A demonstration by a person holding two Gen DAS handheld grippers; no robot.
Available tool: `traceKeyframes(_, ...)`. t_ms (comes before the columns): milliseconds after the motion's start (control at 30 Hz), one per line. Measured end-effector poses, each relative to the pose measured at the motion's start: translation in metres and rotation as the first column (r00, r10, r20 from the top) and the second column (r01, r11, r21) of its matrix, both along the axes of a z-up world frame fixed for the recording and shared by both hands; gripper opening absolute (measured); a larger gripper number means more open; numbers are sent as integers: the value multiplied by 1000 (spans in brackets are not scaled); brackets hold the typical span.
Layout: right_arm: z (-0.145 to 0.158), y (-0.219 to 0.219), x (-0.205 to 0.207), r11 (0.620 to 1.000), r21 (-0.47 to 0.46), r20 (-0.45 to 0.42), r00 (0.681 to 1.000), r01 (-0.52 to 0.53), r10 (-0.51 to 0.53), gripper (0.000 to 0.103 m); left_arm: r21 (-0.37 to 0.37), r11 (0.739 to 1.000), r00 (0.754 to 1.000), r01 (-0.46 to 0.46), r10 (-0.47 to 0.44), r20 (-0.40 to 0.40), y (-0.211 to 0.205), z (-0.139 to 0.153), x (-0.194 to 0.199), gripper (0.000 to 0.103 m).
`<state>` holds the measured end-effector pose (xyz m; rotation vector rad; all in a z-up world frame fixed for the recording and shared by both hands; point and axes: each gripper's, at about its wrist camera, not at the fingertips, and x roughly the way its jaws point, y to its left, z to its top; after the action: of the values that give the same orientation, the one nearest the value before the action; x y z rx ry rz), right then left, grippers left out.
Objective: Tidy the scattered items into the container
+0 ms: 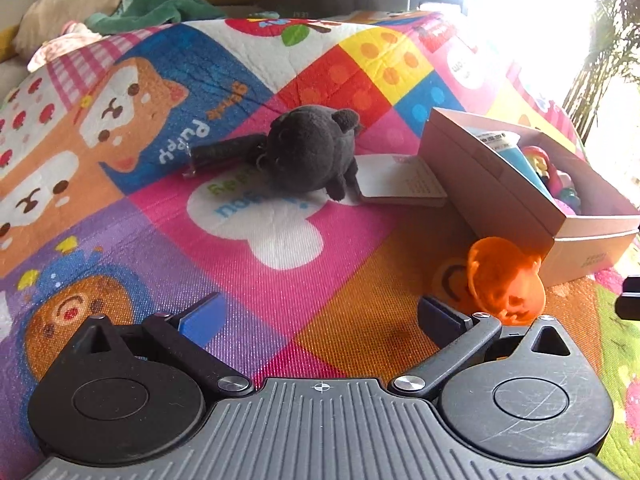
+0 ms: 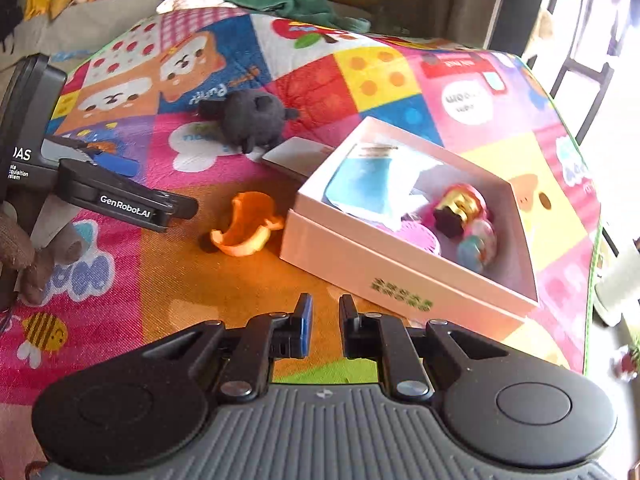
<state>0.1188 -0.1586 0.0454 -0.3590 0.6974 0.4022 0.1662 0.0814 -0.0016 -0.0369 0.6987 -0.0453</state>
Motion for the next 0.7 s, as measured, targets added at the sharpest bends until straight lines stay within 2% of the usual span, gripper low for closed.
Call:
traceKeyframes(67, -2, -11, -4, 999, 46, 8, 1000, 21, -21, 18, 17, 999, 1000, 32, -32, -1, -4, 1, -1, 103)
traceKeyframes(133, -1, -12, -7, 996, 88, 30, 1000, -5, 3, 21, 21, 999, 999, 51, -50, -6, -4, 4, -5, 103)
traceKeyframes(167, 0, -8, -9, 994, 100, 49, 998, -32, 27, 26, 36, 999, 999, 37, -37, -2, -2, 6, -8, 103)
traceKeyframes(267, 0, 17, -13, 990, 82, 143, 985, -113, 101, 51, 102, 994, 999, -36, 32, 31, 13, 16, -18, 103)
traceKeyframes(300, -3, 29, -13, 988, 61, 173, 977, -139, 126, 53, 112, 992, 998, -59, 54, 40, 20, 20, -20, 103)
traceKeyframes(500, -29, 84, -3, 981, -72, 251, 948, -182, 194, 50, 131, 985, 993, -114, 108, 55, 59, 40, -40, 103)
traceKeyframes(667, -47, 110, 7, 956, -213, 257, 933, -200, 252, 47, 91, 993, 996, -77, 72, 54, 60, 41, -48, 103)
traceKeyframes(700, -50, 113, 9, 951, -237, 257, 931, -199, 259, 44, 82, 995, 997, -64, 60, 55, 58, 40, -49, 103)
